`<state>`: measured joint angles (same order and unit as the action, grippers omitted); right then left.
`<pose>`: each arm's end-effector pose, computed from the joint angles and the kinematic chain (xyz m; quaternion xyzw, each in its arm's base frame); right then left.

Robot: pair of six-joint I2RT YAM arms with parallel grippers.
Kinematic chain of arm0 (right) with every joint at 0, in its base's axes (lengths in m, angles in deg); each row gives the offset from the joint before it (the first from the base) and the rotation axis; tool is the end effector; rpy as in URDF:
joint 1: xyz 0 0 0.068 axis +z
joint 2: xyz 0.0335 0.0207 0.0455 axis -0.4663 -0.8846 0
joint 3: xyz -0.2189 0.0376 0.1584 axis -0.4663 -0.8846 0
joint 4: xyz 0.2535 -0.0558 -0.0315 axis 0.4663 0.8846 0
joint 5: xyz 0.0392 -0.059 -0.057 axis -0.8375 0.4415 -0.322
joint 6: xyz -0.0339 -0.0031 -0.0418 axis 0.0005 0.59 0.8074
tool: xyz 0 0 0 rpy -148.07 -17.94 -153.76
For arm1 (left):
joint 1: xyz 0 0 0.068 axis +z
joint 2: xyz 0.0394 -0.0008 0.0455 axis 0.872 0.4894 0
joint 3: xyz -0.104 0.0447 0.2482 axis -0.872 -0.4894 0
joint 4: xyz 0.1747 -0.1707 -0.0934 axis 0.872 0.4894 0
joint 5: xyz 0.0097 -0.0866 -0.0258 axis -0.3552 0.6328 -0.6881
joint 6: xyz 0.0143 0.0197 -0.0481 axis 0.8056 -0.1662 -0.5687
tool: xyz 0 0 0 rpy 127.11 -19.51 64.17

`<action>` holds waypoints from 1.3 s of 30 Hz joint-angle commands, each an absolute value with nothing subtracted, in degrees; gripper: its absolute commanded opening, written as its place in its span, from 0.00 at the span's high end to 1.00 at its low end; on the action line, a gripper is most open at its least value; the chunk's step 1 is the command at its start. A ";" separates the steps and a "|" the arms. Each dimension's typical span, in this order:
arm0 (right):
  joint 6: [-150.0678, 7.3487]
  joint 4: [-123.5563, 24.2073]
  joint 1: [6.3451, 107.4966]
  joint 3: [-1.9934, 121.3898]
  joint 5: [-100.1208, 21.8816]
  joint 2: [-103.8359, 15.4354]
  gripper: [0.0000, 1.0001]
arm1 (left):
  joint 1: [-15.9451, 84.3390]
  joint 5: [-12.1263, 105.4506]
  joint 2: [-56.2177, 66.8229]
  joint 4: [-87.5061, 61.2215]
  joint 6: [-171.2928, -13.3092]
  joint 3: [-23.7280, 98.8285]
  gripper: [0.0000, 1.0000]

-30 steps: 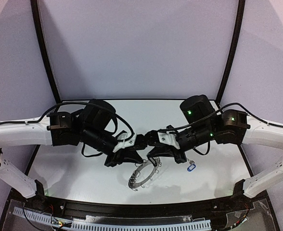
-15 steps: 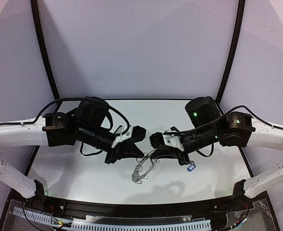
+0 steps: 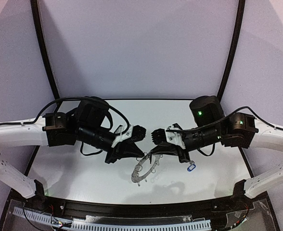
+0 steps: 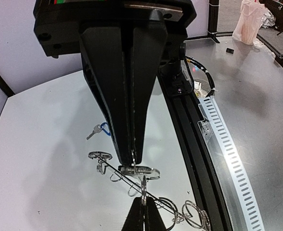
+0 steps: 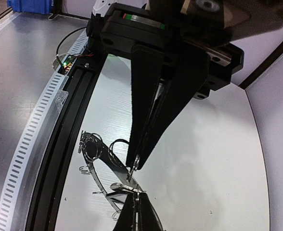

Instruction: Put the keys on the keyring

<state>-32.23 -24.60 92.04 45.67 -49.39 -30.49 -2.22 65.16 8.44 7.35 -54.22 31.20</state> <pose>0.1031 0.2392 0.3361 -0.6938 0.5165 0.2635 0.4271 0.1270 -0.2835 0.3221 0.6769 0.5221 -0.3408 0.3913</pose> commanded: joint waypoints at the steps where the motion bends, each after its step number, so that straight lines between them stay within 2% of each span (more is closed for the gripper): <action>1: -32.72 -27.44 92.58 44.54 -49.05 -28.71 1.00 | -2.32 65.83 7.40 6.43 -54.61 31.96 0.99; 16: -31.64 -27.86 94.46 45.31 -51.06 -30.63 1.00 | -2.37 66.66 7.73 7.03 -54.68 32.35 0.99; 39: -32.72 -27.51 94.86 44.61 -44.97 -28.80 1.00 | -2.33 67.10 7.14 6.91 -54.88 31.56 0.99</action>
<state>-32.05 -26.26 94.27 45.01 -46.85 -30.01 -2.20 65.58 8.44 7.42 -54.29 31.23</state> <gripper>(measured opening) 0.006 0.011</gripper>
